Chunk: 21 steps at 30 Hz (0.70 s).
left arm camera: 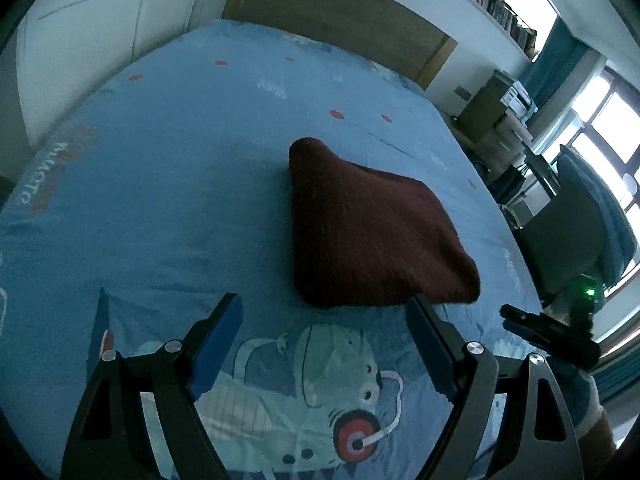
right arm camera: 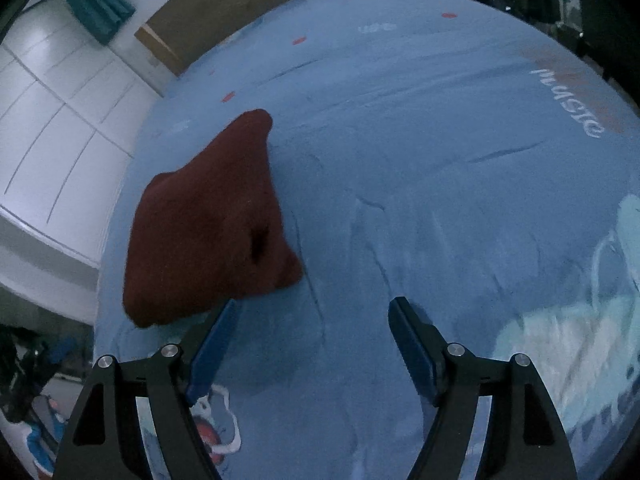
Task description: Fold small clothes
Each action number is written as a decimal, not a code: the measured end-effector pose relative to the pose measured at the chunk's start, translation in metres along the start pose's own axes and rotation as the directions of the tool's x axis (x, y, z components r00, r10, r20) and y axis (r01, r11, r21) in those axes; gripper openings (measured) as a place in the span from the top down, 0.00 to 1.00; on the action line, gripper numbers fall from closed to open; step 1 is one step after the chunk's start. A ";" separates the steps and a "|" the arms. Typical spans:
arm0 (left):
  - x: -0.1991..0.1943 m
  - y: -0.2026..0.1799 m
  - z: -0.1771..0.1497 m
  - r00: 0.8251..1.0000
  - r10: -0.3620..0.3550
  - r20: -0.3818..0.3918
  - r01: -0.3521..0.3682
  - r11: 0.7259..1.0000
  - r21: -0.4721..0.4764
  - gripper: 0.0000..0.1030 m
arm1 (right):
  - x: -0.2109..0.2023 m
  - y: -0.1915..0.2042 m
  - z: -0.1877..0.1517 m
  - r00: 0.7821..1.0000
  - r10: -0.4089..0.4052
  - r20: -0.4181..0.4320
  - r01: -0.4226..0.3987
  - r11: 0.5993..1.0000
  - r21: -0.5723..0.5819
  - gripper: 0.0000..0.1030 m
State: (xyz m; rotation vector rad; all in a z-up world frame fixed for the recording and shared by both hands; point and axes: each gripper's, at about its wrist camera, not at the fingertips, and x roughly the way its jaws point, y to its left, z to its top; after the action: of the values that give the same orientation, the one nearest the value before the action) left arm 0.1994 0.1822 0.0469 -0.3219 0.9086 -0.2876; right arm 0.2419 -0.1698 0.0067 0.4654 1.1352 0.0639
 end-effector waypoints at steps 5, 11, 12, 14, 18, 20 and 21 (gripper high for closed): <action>-0.014 -0.019 -0.023 0.997 0.066 0.031 -0.068 0.996 0.056 0.22 | -0.028 0.018 -0.034 0.998 -0.030 0.050 0.033 0.998 -0.053 0.24; -0.030 -0.048 -0.050 0.982 0.159 0.099 -0.172 0.976 0.132 0.20 | -0.067 0.040 -0.075 0.990 -0.060 0.130 0.075 0.991 -0.113 0.24; -0.035 -0.053 -0.054 0.979 0.170 0.116 -0.185 0.973 0.139 0.18 | -0.074 0.043 -0.081 0.987 -0.065 0.149 0.083 0.989 -0.121 0.23; -0.043 -0.062 -0.061 0.971 0.188 0.150 -0.210 0.966 0.148 0.13 | -0.085 0.050 -0.091 0.981 -0.072 0.182 0.098 0.986 -0.136 0.22; -0.057 -0.076 -0.077 0.956 0.215 0.202 -0.248 0.956 0.155 0.10 | -0.112 0.062 -0.109 0.963 -0.086 0.255 0.134 0.975 -0.176 0.19; -0.063 -0.080 -0.084 0.949 0.224 0.222 -0.261 0.953 0.154 0.06 | -0.126 0.066 -0.119 0.951 -0.092 0.294 0.152 0.970 -0.189 0.15; -0.065 -0.083 -0.088 0.946 0.228 0.232 -0.267 0.951 0.153 0.05 | -0.132 0.068 -0.123 0.946 -0.096 0.310 0.161 0.968 -0.193 0.13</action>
State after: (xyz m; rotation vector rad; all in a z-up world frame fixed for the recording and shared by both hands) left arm 0.0816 0.1178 0.0755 -0.0631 0.6966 -0.0986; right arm 0.0883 -0.1055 0.1049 0.1961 0.8466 0.0013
